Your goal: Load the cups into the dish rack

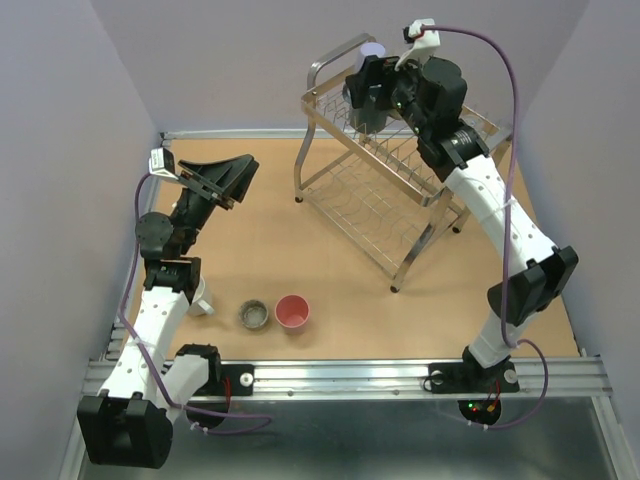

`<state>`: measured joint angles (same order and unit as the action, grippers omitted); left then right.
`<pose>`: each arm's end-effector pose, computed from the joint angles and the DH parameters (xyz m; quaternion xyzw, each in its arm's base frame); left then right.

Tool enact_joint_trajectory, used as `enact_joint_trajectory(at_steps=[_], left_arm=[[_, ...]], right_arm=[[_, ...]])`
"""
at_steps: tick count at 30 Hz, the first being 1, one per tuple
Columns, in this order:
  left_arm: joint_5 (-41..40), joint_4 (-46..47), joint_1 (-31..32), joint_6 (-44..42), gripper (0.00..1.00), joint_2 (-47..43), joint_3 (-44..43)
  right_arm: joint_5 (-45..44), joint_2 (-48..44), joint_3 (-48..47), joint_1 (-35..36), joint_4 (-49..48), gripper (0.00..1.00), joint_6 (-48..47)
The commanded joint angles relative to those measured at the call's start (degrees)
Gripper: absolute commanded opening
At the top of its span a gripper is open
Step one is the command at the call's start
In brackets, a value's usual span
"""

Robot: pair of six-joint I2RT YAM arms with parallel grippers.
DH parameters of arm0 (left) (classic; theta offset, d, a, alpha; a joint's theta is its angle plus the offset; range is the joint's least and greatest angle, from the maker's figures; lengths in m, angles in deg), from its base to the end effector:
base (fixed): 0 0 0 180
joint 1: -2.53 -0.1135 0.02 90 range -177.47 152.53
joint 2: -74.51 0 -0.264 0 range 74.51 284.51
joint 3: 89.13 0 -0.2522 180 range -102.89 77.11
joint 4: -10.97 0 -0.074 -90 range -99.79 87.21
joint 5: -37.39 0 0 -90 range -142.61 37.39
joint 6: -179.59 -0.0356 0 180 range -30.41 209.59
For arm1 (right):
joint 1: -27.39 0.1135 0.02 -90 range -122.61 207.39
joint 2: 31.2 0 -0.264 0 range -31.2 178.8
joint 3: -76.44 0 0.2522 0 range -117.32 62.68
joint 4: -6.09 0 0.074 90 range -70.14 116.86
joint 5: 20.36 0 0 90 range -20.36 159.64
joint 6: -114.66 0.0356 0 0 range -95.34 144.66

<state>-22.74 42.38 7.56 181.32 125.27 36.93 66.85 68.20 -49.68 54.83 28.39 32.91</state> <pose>0.1889 -0.0344 0.3915 -0.1424 0.4833 -0.7191 0.4786 0.3537 0.1817 0.4958 -0.0956 0.6726 0.2091 0.7034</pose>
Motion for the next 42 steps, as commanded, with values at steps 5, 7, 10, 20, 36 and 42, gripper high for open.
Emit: enact_joint_trajectory(at_steps=[5,7,10,20,36,42], left_arm=[[2.47,-3.32,-1.08,-5.39,0.47,-1.63,-3.41],[4.14,-14.58,-1.52,-10.83,0.45,-1.02,-6.91],[4.33,-43.86,0.05,-33.04,0.44,3.36,-19.37],[-16.15,-89.01,14.90,-64.82,0.45,10.49,-31.90],[-23.71,-94.83,35.48,-58.85,0.45,9.26,-16.42],[-27.05,-94.30,35.92,-60.17,0.45,11.46,-13.96]], right_arm=[[-0.20,-6.93,-4.63,-0.11,-3.09,1.00,-0.08],[-1.51,-7.98,-5.24,-0.19,-3.09,1.00,-0.86],[-4.50,-11.23,-5.42,-0.11,-3.17,1.00,-1.31],[-8.28,-33.90,15.81,-0.11,-2.47,1.00,5.19],[-10.48,-39.10,21.65,-0.11,5.35,1.00,8.01],[-10.66,-39.28,21.92,-0.11,5.61,1.00,8.01]])
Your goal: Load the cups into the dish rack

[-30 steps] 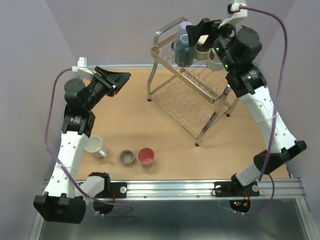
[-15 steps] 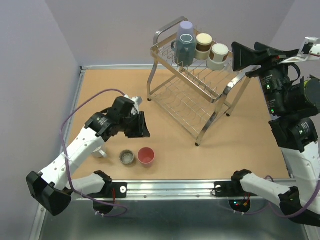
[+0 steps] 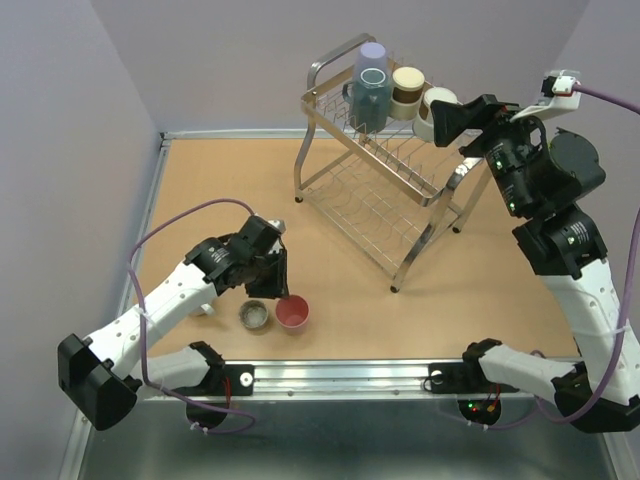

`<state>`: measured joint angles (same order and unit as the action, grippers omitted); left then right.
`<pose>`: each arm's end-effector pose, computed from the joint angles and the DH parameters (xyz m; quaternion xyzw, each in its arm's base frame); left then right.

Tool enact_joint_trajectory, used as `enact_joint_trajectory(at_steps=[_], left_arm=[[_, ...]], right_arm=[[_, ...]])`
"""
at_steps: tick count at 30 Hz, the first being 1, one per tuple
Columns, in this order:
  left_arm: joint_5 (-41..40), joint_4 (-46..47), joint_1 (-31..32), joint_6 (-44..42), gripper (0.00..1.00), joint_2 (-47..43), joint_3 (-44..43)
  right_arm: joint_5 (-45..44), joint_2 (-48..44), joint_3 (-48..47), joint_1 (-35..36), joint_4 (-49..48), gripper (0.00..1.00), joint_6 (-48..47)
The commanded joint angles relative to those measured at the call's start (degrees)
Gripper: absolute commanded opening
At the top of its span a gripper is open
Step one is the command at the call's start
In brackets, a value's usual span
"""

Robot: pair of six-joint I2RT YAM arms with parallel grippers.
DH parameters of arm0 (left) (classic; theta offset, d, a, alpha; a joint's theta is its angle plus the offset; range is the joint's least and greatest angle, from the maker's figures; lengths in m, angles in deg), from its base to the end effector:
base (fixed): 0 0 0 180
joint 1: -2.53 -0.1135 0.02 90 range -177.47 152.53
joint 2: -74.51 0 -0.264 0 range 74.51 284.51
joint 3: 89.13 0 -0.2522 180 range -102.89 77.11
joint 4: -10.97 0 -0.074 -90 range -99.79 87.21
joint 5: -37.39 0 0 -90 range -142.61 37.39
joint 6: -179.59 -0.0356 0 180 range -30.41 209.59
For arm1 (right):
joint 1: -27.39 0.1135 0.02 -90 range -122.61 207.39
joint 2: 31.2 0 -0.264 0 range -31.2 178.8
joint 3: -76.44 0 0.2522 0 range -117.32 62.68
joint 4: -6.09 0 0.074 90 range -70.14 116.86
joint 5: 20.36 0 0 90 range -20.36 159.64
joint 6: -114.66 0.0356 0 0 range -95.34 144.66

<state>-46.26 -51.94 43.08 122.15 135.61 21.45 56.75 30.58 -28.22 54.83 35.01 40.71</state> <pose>0.1535 -0.1365 0.2920 0.0831 0.9477 -0.2232 0.2125 0.1683 0.0784 0.5440 0.0273 0.6178 0.2258 0.7527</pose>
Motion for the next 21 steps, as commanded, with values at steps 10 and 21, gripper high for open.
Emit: enact_joint_trajectory(at_steps=[10,21], left_arm=[[-4.68,2.12,0.40,-1.53,0.44,3.06,4.77],[-1.43,6.96,0.40,-3.20,0.00,4.38,6.45]], right_arm=[[-1.00,-0.69,-0.25,-0.11,-0.83,1.00,-0.76],[-2.14,0.01,-0.95,-0.19,-0.74,1.00,-2.52]])
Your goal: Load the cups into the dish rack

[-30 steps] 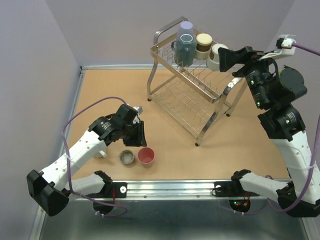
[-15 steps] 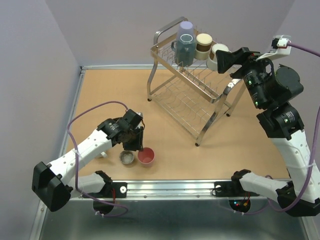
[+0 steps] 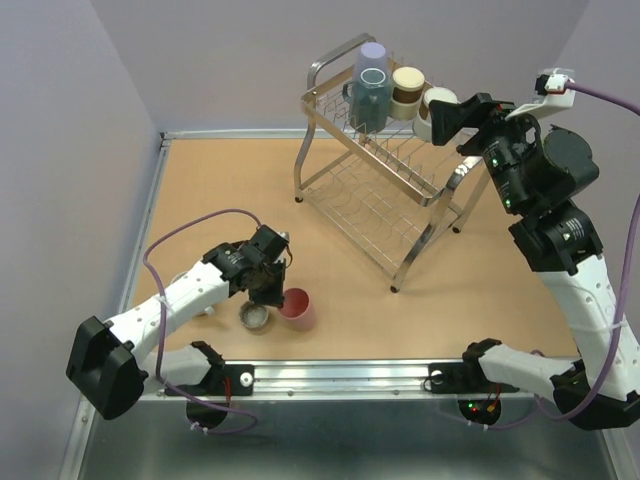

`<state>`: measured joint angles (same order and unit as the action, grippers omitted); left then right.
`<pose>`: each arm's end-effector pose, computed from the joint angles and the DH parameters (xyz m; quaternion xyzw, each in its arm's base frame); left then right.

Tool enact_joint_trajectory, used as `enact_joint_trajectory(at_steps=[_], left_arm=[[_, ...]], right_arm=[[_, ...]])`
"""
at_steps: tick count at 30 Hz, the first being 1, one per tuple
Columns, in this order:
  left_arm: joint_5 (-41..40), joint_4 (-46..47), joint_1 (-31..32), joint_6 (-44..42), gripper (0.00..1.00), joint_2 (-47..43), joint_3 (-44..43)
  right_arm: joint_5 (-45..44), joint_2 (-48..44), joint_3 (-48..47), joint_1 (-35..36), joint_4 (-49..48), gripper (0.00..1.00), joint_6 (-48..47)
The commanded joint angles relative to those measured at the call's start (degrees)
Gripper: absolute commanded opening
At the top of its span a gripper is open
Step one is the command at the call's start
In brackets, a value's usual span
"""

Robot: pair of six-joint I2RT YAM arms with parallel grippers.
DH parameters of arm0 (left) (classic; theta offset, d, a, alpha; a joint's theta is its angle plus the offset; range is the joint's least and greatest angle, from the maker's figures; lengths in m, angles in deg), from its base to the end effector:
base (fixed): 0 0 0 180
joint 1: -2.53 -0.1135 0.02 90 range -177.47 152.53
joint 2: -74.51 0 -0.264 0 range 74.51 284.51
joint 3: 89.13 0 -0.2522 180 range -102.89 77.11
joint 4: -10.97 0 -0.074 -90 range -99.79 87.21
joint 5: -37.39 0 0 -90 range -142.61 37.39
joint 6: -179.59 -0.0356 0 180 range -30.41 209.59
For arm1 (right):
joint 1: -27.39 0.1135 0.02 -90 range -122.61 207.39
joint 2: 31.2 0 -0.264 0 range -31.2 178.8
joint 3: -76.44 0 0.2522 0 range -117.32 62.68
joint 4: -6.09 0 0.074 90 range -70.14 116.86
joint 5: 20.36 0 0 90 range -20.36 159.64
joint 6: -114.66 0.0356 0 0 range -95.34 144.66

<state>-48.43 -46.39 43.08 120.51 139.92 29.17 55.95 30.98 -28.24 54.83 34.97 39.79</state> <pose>0.1615 -0.1416 0.2414 0.0903 0.9635 -0.1745 0.1820 0.1710 0.0793 0.5429 0.0273 0.6204 0.2146 0.7539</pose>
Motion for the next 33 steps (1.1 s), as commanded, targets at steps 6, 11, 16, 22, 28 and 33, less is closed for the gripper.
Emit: enact_joint_trajectory(at_steps=[6,11,16,22,28,33], left_arm=[[-3.74,-5.09,-0.30,-4.98,0.00,1.56,-17.65],[0.90,-2.30,-5.48,-6.31,0.00,2.53,-36.14],[13.20,12.80,-9.87,-4.29,0.00,3.15,-49.61],[17.71,52.72,-15.16,7.83,0.00,-0.62,-42.71],[14.02,64.24,-15.24,9.51,0.00,-0.54,-38.98],[11.90,69.25,-15.16,11.26,0.00,0.42,-37.22]], right_arm=[[-1.69,0.58,-4.00,-0.11,-0.70,1.00,-1.95],[4.36,4.35,-10.41,-0.19,-1.57,1.00,3.22],[18.33,10.50,-14.73,-0.11,-6.67,1.00,14.29],[25.38,15.70,-12.80,-0.19,-19.40,1.00,33.77],[29.42,19.91,-9.02,-0.11,-37.25,1.00,49.52],[29.43,22.90,-10.95,-0.11,-40.16,1.00,53.15]])
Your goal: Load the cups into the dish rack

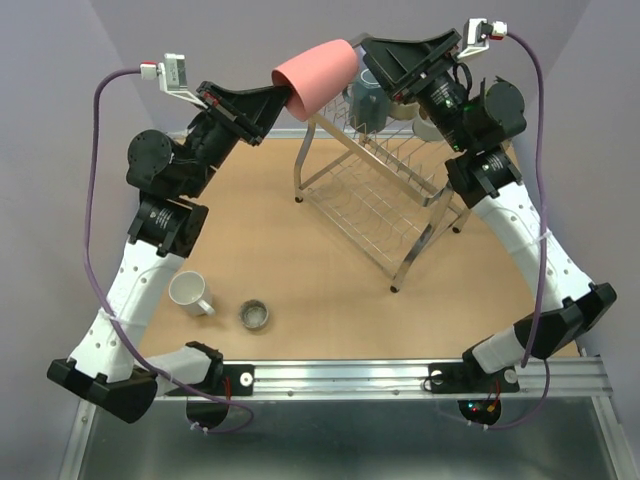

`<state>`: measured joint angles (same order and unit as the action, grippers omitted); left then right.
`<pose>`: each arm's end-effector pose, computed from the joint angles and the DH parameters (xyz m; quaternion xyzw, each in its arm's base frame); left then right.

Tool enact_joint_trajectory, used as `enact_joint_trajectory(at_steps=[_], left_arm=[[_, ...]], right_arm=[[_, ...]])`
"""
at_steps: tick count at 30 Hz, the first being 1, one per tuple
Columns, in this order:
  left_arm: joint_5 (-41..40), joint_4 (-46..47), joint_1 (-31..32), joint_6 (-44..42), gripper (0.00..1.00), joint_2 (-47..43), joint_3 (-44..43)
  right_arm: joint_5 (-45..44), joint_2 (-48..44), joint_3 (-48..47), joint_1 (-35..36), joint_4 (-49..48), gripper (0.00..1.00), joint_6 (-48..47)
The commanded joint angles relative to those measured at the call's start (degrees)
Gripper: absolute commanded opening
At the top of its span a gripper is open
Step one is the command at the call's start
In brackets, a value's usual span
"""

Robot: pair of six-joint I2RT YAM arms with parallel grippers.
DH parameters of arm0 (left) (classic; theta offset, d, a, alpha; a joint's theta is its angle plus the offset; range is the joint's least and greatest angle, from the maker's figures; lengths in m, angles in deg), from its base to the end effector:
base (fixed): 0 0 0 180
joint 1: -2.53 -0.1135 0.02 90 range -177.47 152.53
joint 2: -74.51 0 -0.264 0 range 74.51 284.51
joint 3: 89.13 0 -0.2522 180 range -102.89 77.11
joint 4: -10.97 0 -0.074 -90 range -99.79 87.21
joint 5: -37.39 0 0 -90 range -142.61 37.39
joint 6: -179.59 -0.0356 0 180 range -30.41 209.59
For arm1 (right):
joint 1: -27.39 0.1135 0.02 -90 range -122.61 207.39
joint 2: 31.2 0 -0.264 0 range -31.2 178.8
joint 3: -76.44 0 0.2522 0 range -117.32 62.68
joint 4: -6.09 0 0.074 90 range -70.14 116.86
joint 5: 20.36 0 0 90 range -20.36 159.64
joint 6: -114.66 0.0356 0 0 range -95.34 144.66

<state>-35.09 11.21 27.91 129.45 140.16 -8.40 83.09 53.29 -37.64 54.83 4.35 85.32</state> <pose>0.1859 -0.1000 0.5538 0.0747 0.4783 -0.5305 0.6959 0.2684 0.1487 0.5573 0.0413 0.4954 0.6432 0.5824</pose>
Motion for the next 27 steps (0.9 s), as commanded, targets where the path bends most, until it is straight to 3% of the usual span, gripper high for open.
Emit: enact_joint_trajectory(at_steps=[1,5,22,24,25,26,27], left_arm=[[-1.09,12.36,0.01,2.68,0.00,0.62,0.44],[-0.73,16.14,0.19,4.53,0.00,2.02,1.41],[-2.92,16.32,5.72,1.81,0.00,11.16,-4.92],[-3.63,16.32,6.69,1.63,0.00,11.61,-5.01],[-4.24,16.32,6.95,1.54,0.00,11.61,-4.84],[-4.51,16.32,7.22,1.37,0.00,11.61,-4.66],[-4.25,16.24,7.22,1.28,0.00,11.70,-4.49]], right_arm=[[2.45,0.94,-1.81,-0.11,-9.72,1.00,8.32],[3.33,2.43,-2.52,0.15,-11.55,1.00,11.66],[3.07,4.28,-4.45,1.91,-15.60,0.98,14.66],[2.90,4.37,-4.45,1.91,-16.13,0.87,15.36],[2.89,4.46,-4.45,1.91,-16.22,0.77,15.62],[2.81,4.37,-4.54,1.91,-16.31,0.59,15.63],[2.63,4.28,-4.37,1.91,-16.22,0.50,15.45]])
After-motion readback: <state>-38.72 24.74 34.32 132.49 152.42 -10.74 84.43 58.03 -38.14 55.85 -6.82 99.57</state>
